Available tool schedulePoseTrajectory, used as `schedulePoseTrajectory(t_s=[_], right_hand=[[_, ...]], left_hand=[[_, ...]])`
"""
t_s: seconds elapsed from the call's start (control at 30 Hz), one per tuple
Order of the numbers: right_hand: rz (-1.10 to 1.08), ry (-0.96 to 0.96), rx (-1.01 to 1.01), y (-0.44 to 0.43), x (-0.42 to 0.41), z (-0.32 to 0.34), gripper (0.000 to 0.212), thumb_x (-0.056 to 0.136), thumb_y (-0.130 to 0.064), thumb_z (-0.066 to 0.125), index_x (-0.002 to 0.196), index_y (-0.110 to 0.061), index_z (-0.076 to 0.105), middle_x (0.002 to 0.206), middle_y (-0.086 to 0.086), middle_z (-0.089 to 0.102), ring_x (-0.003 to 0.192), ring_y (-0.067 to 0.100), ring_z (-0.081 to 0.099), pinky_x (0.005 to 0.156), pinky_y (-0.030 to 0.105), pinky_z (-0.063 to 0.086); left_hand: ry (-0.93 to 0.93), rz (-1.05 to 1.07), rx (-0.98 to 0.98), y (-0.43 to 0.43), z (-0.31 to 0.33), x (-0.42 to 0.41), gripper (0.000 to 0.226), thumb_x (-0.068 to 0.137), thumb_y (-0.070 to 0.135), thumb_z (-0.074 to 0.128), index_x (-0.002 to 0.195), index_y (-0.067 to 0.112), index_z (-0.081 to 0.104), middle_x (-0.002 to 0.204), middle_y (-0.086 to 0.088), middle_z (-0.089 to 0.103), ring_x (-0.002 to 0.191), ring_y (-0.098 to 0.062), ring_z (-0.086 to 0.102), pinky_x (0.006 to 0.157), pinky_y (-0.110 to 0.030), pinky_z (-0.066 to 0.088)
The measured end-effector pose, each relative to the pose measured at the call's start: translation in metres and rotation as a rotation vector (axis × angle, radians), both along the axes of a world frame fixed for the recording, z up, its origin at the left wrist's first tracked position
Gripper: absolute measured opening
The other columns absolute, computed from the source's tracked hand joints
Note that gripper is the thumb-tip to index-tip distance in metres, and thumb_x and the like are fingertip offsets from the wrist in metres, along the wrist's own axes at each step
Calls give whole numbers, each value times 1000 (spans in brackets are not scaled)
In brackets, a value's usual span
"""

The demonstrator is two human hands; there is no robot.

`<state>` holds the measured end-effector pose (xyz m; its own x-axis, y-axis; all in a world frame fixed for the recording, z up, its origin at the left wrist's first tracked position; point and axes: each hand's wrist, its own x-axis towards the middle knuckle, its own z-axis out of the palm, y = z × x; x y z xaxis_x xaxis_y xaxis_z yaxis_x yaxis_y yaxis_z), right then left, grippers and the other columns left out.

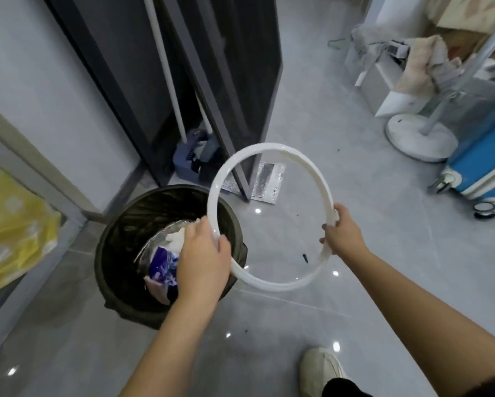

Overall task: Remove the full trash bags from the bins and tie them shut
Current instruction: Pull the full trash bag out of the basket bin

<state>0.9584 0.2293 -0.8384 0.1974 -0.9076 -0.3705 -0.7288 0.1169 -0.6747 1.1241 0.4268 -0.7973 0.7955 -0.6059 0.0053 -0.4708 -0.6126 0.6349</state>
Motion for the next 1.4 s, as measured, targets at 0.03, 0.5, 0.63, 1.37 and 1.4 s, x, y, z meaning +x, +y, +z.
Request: schedulePoseTrajectory(t_s=[0.03, 0.5, 0.63, 1.37, 1.4], right_hand=[[-32, 32, 11, -8, -17, -7, 55, 86, -7, 42, 133, -35, 33, 91, 1, 58, 84, 32, 66, 78, 52, 55], [-219, 289, 134, -29, -124, -140, 35, 82, -3, 44, 116, -8, 46, 90, 9, 56, 82, 33, 61, 76, 48, 56], [-255, 259, 159, -32, -139, -173, 47, 75, -2, 50, 121, -11, 56, 96, 11, 68, 82, 32, 66, 75, 47, 58], [-219, 19, 324, -38, -122, -191, 62, 85, -18, 58, 143, -14, 36, 145, 8, 43, 131, 26, 43, 107, 41, 38], [-192, 41, 292, -33, -119, -186, 61, 85, -19, 57, 143, -15, 37, 145, 7, 43, 131, 26, 42, 106, 40, 37]], left_hand=[[11, -38, 23, -12, -6, -12, 22, 90, 23, 51, 109, 12, 51, 102, -5, 48, 84, -25, 53, 70, -38, 45], [246, -121, 403, -93, -165, -74, 18, 89, 16, 54, 103, 8, 45, 102, -17, 64, 93, -38, 61, 67, -37, 43], [363, -139, 445, -95, -204, -74, 18, 86, 18, 52, 102, 11, 51, 102, -13, 63, 92, -36, 60, 72, -37, 47], [919, 135, 98, -113, -243, -78, 9, 88, 2, 47, 84, 9, 50, 75, -2, 52, 78, -23, 50, 57, -27, 34], [994, 177, 15, -106, -238, -80, 14, 89, 1, 47, 81, 12, 51, 75, 0, 53, 75, -20, 51, 59, -26, 36]])
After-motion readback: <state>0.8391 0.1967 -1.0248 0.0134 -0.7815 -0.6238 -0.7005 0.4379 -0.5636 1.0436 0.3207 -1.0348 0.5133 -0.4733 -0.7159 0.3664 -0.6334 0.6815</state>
